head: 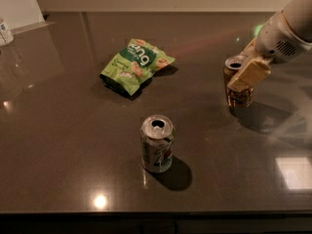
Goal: Knock orange can over
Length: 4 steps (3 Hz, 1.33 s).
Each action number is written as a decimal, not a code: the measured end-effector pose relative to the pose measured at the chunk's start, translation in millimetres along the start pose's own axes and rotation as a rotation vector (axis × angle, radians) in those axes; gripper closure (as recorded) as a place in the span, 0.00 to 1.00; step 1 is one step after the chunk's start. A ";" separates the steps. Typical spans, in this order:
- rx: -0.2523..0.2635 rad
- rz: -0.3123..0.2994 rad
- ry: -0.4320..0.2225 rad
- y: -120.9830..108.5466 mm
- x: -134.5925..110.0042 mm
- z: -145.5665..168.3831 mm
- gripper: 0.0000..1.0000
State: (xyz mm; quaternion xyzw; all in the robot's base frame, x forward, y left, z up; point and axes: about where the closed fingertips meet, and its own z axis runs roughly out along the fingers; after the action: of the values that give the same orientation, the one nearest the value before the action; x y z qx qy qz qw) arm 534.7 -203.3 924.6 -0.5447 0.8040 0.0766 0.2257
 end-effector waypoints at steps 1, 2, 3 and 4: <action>0.014 -0.057 0.167 4.3 4.1 -3.4 1.00; 0.013 -0.102 0.278 4.4 7.7 -2.9 1.00; -0.006 -0.139 0.351 2.2 9.8 5.1 0.84; -0.038 -0.181 0.413 -0.6 11.2 18.9 0.61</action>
Offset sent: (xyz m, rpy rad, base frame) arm -0.0098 -0.0113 -0.0025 -0.4235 0.1078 0.0840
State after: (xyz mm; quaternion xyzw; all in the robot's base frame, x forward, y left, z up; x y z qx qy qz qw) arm 537.1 -206.0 902.9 -0.6230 0.7794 -0.0420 0.0519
